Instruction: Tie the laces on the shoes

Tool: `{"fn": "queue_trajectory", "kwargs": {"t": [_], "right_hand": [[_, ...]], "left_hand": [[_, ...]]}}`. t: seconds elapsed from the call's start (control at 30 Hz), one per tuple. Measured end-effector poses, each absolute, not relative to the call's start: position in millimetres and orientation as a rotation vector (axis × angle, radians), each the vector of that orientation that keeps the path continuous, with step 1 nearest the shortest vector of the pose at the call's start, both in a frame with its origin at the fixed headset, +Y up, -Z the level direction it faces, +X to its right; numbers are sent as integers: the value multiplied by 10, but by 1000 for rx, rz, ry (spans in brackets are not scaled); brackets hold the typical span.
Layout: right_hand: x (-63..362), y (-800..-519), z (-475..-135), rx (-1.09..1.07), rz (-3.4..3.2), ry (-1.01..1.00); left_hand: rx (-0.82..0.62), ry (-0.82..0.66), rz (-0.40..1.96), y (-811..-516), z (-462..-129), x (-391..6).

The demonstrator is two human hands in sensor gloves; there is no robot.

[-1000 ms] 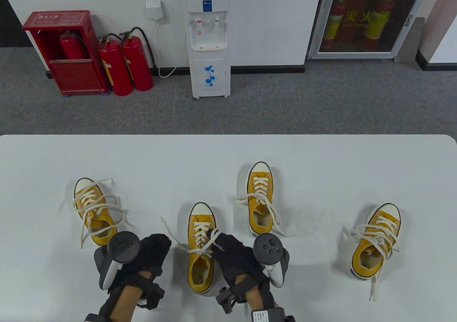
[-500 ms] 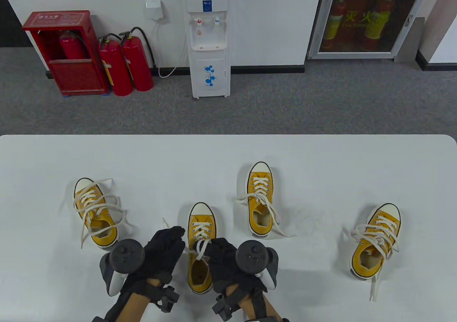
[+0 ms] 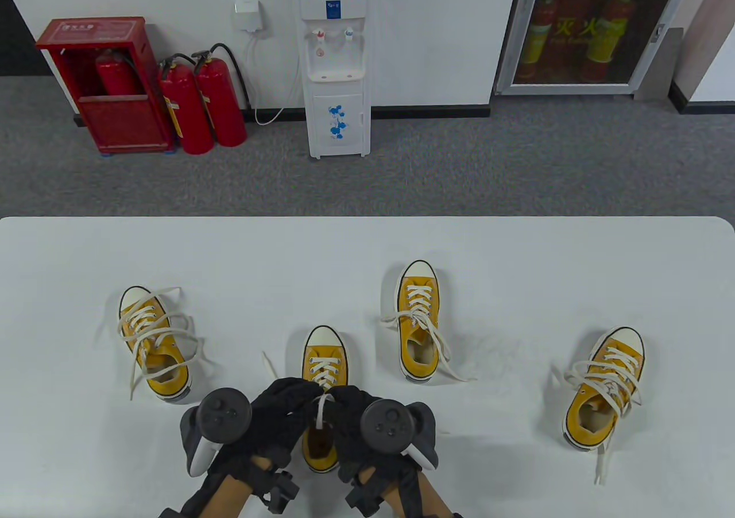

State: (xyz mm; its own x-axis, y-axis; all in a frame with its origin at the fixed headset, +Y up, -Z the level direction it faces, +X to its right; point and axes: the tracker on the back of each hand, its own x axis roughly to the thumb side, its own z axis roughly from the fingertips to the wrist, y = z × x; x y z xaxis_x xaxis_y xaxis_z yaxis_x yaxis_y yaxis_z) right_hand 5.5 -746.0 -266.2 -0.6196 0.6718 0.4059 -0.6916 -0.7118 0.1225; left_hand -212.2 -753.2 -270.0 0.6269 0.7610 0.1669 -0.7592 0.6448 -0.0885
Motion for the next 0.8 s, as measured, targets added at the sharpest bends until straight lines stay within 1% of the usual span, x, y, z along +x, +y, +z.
{"fn": "queue_trajectory", "kwargs": {"t": [0.2,0.27,0.37,0.53,0.67,0.8], "right_hand": [[56,-7431,-2675,576,2347,-71],[75,-7425,-2684,561,2344,-64],[136,-7427,-2717,531,2279,-32],[306,-7435,-2798,416,2170,-15],[507,-7467,-2872,269,2114,-56],[693,-7491,-2931,134,2128,-101]], "left_hand": [[128,-136,764,-7450,-2656,-2105],[141,-109,745,-7469,-2665,-2148],[117,-43,780,-7527,-2711,-2249],[94,51,804,-7588,-2783,-2446],[66,115,843,-7638,-2832,-2585],[31,155,832,-7680,-2863,-2676]]}}
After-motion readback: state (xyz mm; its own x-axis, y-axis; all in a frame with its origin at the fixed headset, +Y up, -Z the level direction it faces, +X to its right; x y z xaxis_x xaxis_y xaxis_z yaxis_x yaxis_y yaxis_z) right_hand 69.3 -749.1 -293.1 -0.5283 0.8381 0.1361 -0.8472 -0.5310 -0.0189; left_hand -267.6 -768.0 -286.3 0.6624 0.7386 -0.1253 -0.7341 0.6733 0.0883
